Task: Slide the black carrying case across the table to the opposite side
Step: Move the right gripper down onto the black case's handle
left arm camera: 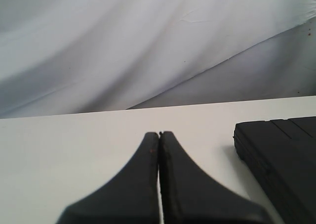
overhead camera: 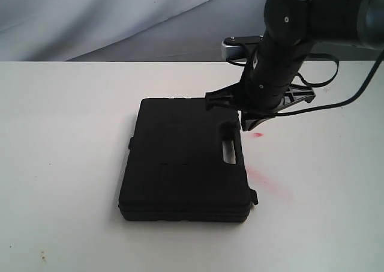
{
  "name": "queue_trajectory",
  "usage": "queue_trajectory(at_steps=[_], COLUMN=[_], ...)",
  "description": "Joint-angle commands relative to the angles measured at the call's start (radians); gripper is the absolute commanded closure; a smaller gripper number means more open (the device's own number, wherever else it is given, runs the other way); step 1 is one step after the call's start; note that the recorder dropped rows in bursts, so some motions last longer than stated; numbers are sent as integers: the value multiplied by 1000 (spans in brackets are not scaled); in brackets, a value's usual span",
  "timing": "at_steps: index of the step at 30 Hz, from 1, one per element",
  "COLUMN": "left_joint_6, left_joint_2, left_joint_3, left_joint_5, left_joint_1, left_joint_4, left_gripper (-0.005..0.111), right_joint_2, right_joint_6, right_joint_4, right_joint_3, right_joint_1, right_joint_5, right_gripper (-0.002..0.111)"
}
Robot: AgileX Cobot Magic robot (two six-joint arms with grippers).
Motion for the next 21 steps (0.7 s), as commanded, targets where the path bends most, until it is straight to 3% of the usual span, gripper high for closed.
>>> queue_trajectory(at_steps=[1, 5, 14, 21], left_joint_6=[-6, -6, -3, -3], left_joint_2=[-4, -4, -4, -4], left_joint_3=[5, 5, 5, 5], left_joint_5=[-1, -1, -1, -1], left_joint_1=[2, 2, 2, 2], left_joint_4=[0, 0, 0, 0], left_gripper=[107, 107, 107, 107], right_joint_2=[24, 47, 80, 100], right_joint_6=[-14, -10, -3, -3], right_joint_4=[6, 6, 5, 3], right_joint_3=[-9, -9, -9, -9], right_joint_1=[-6, -6, -6, -14], right_joint_5=[-53, -71, -95, -128], right_gripper=[108, 107, 62, 63])
